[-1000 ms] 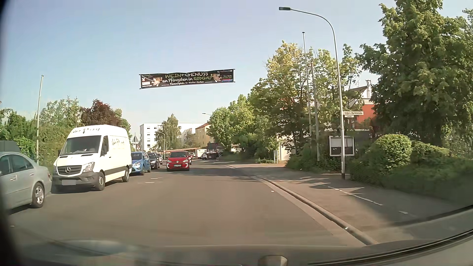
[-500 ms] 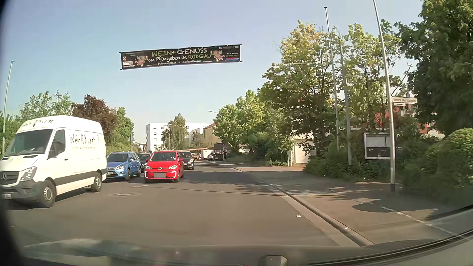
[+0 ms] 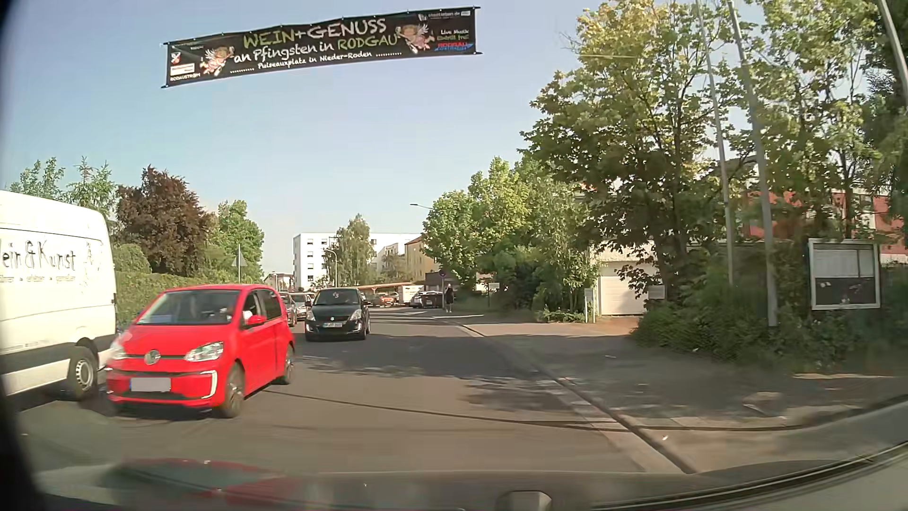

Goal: Follow the waypoints while adhering to traffic rules and regulations

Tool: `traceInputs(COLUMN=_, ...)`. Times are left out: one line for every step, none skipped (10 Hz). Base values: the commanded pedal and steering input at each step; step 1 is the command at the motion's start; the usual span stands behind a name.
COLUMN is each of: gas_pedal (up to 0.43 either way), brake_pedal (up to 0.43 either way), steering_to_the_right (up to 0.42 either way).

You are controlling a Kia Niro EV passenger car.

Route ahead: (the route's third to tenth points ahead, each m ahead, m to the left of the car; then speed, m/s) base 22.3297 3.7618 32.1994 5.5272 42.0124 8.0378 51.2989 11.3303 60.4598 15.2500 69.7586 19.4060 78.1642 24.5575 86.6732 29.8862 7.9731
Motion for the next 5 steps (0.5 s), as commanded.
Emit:
traceInputs(gas_pedal=0.047, brake_pedal=0.012, steering_to_the_right=-0.036)
traceInputs(gas_pedal=0.047, brake_pedal=0.012, steering_to_the_right=-0.038)
traceInputs(gas_pedal=0.047, brake_pedal=0.012, steering_to_the_right=-0.040)
traceInputs(gas_pedal=0.047, brake_pedal=0.012, steering_to_the_right=-0.040)
traceInputs(gas_pedal=0.047, brake_pedal=0.012, steering_to_the_right=-0.040)
